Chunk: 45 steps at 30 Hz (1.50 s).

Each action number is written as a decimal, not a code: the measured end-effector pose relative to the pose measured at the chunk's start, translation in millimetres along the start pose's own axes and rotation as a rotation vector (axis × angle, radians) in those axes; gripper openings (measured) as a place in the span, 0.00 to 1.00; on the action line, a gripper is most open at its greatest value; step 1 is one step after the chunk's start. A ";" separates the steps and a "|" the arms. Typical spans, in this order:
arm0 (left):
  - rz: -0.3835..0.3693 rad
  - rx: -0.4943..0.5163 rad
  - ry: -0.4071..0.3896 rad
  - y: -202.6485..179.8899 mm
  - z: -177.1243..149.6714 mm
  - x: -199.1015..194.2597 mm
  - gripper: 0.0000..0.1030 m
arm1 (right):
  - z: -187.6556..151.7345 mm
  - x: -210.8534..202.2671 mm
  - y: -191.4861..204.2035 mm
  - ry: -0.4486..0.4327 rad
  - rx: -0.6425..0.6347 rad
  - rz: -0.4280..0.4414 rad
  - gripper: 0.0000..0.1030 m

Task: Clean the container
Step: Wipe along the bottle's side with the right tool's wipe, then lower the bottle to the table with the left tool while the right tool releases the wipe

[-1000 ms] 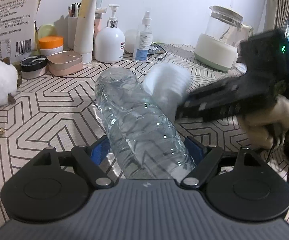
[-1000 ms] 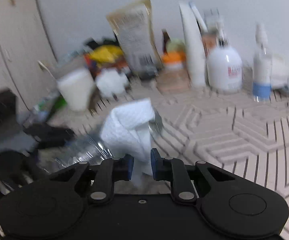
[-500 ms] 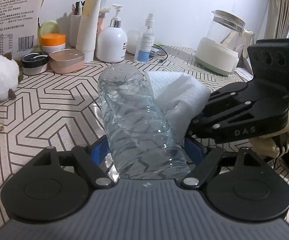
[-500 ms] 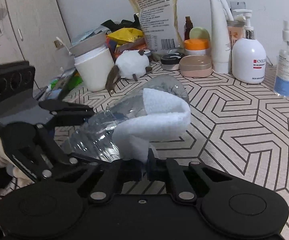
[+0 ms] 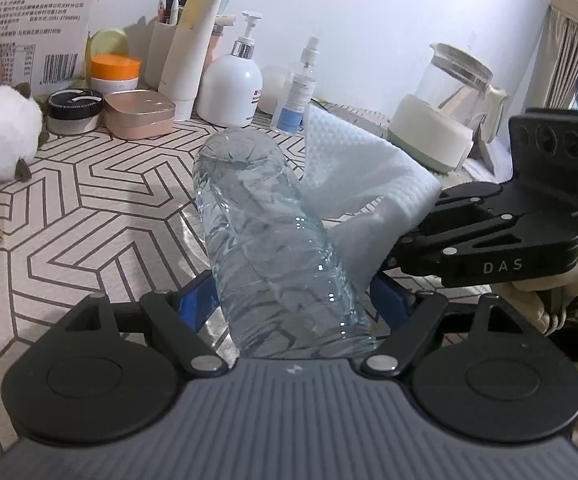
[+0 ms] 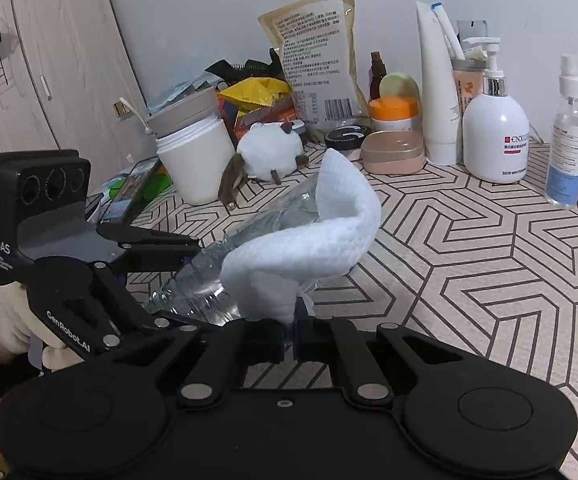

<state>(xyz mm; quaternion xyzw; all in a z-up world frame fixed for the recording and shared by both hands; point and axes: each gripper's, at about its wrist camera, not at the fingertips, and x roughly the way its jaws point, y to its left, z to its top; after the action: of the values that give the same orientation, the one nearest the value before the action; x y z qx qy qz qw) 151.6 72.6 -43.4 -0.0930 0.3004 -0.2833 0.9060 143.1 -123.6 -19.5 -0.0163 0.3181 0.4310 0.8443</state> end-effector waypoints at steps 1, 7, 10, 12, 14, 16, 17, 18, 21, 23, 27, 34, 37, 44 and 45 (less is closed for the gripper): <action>-0.003 -0.005 -0.001 0.7 0.0 -0.1 0.80 | 0.3 -1.2 0.3 -0.007 0.000 -0.001 0.08; 0.022 0.023 0.003 -5.5 -0.3 1.5 0.80 | 3.5 -13.0 6.6 -0.089 -0.019 -0.001 0.08; 0.023 0.024 0.001 -5.5 -0.8 1.3 0.80 | 7.6 -14.6 8.3 -0.098 -0.021 0.088 0.08; 0.023 0.021 -0.001 -7.6 -2.5 -0.2 0.80 | 6.9 -12.4 9.3 -0.113 -0.029 0.084 0.08; 0.037 0.028 -0.001 -9.8 -3.1 -0.4 0.79 | 7.3 -12.9 6.0 -0.110 -0.019 0.079 0.08; 0.064 0.044 0.000 -14.4 -4.1 -0.2 0.79 | 7.5 -13.5 1.1 -0.102 -0.004 0.047 0.12; 0.095 0.058 0.000 -18.0 -4.9 -0.3 0.80 | 7.3 -12.8 -1.2 -0.092 -0.007 0.015 0.11; 0.126 0.065 -0.003 -21.1 -5.6 -0.6 0.81 | 6.8 -9.5 -1.3 -0.067 -0.029 -0.034 0.12; 0.183 0.061 -0.025 -24.9 -7.7 -5.0 0.82 | 4.0 -1.6 -1.9 -0.006 -0.114 -0.179 0.13; 0.189 0.016 -0.047 -18.8 -8.5 -10.2 0.85 | 7.1 -6.8 -5.4 -0.003 -0.109 -0.190 0.13; 0.282 -0.019 -0.143 -20.0 -12.2 -24.8 0.85 | 15.2 -18.3 -2.7 0.021 -0.104 -0.225 0.13; 0.255 -0.052 -0.119 -21.2 -13.5 -27.5 0.86 | 6.6 -30.2 -2.3 0.081 -0.077 -0.268 0.45; 0.243 -0.052 -0.125 -24.0 -16.1 -30.6 0.86 | 1.9 -47.1 -6.4 0.031 -0.017 -0.229 0.57; 0.222 -0.007 -0.082 -28.6 -12.4 -16.1 0.87 | 6.3 -23.7 -23.5 0.020 0.010 -0.266 0.71; 0.209 -0.026 -0.063 -26.0 -10.7 -11.6 0.87 | 6.3 -18.2 -20.7 0.025 -0.037 -0.273 0.54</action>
<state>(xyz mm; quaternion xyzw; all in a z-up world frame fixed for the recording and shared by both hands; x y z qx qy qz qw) 125.6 57.8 -37.5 -0.0819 0.2836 -0.1804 0.9382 153.9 -147.8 -9.6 -0.0803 0.3156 0.3177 0.8905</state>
